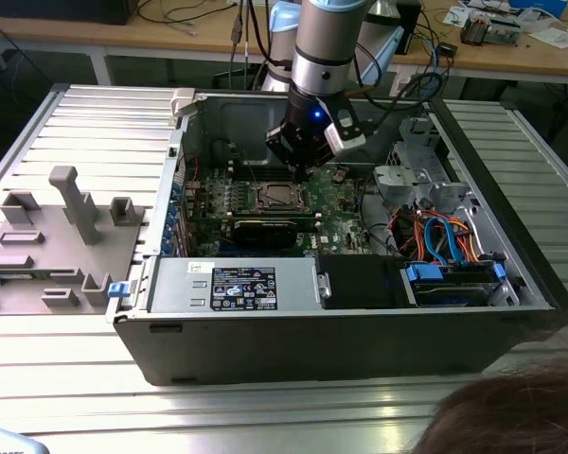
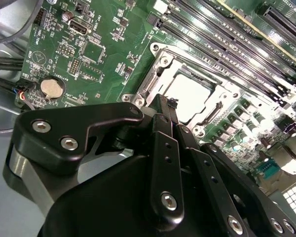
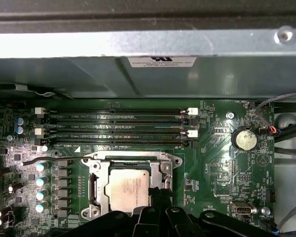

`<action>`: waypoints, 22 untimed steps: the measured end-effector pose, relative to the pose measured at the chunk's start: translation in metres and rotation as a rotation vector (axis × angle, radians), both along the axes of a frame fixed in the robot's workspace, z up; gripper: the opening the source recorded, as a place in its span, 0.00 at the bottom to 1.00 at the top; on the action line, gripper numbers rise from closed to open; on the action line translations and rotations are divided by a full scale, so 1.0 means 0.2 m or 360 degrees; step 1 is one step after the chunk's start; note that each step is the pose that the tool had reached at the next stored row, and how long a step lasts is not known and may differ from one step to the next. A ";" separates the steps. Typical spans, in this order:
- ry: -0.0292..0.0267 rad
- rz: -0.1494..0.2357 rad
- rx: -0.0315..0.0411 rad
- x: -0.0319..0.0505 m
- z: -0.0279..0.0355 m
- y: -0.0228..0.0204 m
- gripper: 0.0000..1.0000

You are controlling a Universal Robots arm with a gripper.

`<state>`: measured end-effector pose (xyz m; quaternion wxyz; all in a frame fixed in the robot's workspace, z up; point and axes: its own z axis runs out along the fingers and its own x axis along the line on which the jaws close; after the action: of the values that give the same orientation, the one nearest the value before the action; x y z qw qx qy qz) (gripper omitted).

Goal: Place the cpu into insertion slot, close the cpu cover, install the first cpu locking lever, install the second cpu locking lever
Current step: 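Install the first cpu locking lever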

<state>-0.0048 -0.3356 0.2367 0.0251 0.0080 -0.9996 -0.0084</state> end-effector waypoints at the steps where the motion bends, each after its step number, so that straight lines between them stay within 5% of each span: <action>1: 0.00001 0.0004 0.0000 0.000 0.000 0.000 0.11; 22: 0.00000 0.0102 0.0000 0.000 0.000 0.000 0.11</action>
<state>-0.0048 -0.3356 0.2367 0.0254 0.0401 -0.9988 -0.0075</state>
